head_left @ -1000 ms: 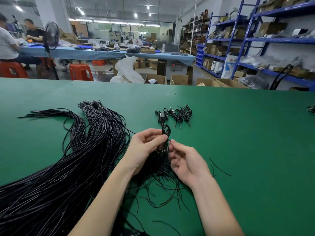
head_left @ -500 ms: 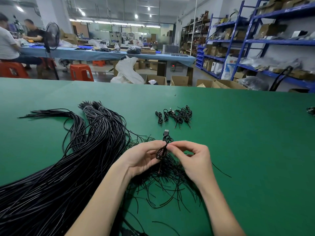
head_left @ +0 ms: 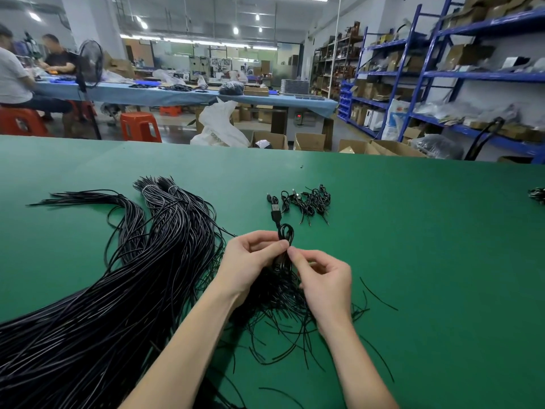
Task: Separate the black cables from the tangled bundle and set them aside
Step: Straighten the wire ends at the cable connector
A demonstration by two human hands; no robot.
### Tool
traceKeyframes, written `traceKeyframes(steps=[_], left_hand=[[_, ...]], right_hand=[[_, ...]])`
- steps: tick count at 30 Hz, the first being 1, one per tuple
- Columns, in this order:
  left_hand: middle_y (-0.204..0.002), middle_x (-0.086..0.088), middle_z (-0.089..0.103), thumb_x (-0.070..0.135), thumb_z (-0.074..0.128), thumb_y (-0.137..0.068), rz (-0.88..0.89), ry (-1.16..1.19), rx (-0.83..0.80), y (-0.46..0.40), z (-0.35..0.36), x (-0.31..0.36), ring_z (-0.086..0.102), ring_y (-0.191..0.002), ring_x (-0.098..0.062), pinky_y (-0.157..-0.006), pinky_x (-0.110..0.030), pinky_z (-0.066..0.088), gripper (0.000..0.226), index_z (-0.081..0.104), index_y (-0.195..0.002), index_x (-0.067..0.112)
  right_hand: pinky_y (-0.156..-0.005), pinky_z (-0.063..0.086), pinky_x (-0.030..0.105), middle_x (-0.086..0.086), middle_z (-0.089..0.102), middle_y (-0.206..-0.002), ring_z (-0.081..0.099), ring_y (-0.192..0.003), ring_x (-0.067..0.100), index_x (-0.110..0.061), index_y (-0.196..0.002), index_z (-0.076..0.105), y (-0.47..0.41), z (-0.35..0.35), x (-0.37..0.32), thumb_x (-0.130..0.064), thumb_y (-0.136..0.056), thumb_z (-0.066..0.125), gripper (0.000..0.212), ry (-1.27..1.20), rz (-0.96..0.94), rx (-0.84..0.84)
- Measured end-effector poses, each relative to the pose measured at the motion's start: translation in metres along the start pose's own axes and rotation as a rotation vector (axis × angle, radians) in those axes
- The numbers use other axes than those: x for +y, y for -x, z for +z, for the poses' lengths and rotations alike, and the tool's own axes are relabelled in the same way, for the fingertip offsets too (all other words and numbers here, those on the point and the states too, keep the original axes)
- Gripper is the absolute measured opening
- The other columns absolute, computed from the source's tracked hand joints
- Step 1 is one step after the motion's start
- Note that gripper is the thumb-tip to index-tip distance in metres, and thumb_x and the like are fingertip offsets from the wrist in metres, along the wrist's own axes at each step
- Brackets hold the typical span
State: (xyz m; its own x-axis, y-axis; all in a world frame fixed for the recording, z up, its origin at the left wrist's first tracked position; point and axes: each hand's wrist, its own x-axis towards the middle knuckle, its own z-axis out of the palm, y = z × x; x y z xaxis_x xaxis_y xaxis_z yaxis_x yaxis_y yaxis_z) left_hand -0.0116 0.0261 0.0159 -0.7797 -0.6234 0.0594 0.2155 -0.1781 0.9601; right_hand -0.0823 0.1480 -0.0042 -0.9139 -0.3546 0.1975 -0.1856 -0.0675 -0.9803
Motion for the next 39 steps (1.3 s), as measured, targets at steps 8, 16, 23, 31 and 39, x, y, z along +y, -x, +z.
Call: traceKeyframes(steps=[8, 16, 23, 31, 39], left_hand=[[-0.068, 0.004, 0.074, 0.020, 0.082, -0.082, -0.026, -0.367, 0.172, -0.009, 0.003, -0.003, 0.063, -0.054, -0.005, -0.058, -0.022, 0.049, 0.014, 0.074, -0.093, 0.018], [-0.098, -0.009, 0.073, 0.019, 0.067, -0.088, -0.039, -0.701, 0.257, -0.077, 0.025, 0.002, 0.060, -0.075, -0.020, -0.065, -0.023, 0.044, 0.008, 0.063, -0.082, 0.023], [-0.103, -0.012, 0.066, 0.027, 0.050, -0.101, 0.039, -0.861, 0.204, -0.127, 0.044, -0.005, 0.060, -0.095, -0.028, -0.078, -0.031, 0.044, 0.022, 0.061, -0.098, 0.008], [-0.058, -0.006, 0.045, 0.037, 0.027, -0.108, 0.209, -1.231, 0.164, -0.108, 0.042, -0.025, 0.048, -0.055, -0.031, -0.063, -0.036, 0.044, 0.060, 0.041, -0.055, 0.012], [-0.076, -0.011, 0.053, 0.029, 0.027, -0.110, 0.228, -1.276, 0.030, -0.083, 0.023, -0.024, 0.049, -0.069, -0.034, -0.068, -0.039, 0.038, 0.037, 0.040, -0.081, 0.011]], right_hand=[[-0.069, 0.051, 0.032, -0.014, 0.065, -0.087, 0.061, -0.072, 0.008, -0.030, -0.090, 0.065, 0.005, 0.009, 0.008, -0.048, -0.097, 0.058, 0.020, 0.513, -0.250, -0.032], [-0.047, 0.025, 0.034, -0.003, 0.039, -0.045, 0.038, -0.044, 0.016, -0.015, -0.054, 0.034, 0.003, 0.003, 0.010, -0.044, -0.104, 0.041, 0.059, 0.723, -0.231, 0.033], [-0.043, 0.022, 0.028, -0.006, 0.028, -0.038, 0.031, -0.037, 0.014, -0.017, -0.048, 0.025, -0.004, 0.007, 0.014, -0.037, -0.108, 0.035, 0.064, 0.592, -0.204, -0.046], [-0.049, 0.031, 0.026, -0.002, 0.037, -0.045, 0.034, -0.041, 0.010, -0.014, -0.055, 0.032, -0.010, 0.008, 0.023, -0.024, -0.110, 0.033, 0.056, 0.567, -0.247, -0.069], [-0.058, 0.038, 0.018, -0.003, 0.058, -0.074, 0.053, -0.065, 0.011, -0.022, -0.088, 0.055, -0.010, 0.009, 0.027, -0.022, -0.109, 0.028, 0.035, 0.617, -0.197, -0.161]])
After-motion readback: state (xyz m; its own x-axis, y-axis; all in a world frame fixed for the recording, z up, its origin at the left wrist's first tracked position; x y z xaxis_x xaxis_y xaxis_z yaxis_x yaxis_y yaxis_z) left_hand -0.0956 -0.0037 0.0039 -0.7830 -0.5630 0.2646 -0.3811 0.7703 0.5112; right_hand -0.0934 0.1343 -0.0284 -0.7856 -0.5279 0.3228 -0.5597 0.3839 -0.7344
